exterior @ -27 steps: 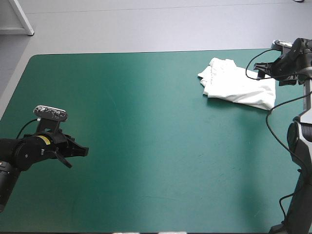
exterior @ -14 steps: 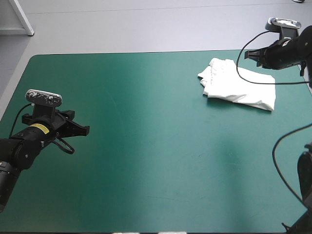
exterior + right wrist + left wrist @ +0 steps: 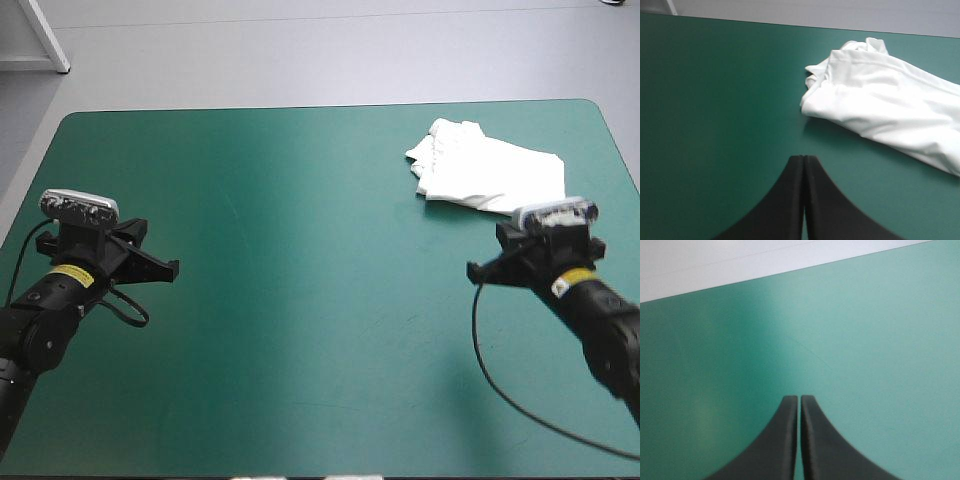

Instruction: Fold the cloth

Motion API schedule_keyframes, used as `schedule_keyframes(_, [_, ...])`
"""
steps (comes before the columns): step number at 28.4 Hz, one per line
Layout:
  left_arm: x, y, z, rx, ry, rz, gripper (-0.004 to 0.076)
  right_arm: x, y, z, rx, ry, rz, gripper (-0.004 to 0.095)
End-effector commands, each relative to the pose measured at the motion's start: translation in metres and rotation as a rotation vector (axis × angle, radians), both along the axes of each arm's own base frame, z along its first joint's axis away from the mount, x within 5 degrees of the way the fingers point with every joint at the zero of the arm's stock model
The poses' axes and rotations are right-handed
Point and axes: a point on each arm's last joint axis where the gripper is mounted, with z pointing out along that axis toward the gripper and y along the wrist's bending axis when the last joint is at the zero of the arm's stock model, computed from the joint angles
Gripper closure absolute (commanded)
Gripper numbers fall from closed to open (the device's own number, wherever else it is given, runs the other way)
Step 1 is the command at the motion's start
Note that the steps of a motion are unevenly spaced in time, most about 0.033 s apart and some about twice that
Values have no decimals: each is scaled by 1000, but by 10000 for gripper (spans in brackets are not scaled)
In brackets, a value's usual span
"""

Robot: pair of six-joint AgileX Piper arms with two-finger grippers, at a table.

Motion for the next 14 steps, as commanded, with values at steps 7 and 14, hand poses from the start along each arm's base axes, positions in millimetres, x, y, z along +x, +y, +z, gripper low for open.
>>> schedule_keyframes(7, [-28, 4, -56, 2, -25, 0, 705, -72, -19, -71, -74, -123, -4, 925])
schedule_keyframes(14, [-70, 8, -88, -30, 37, -8, 705, -80, -20, -104, -91, 11, 4, 925])
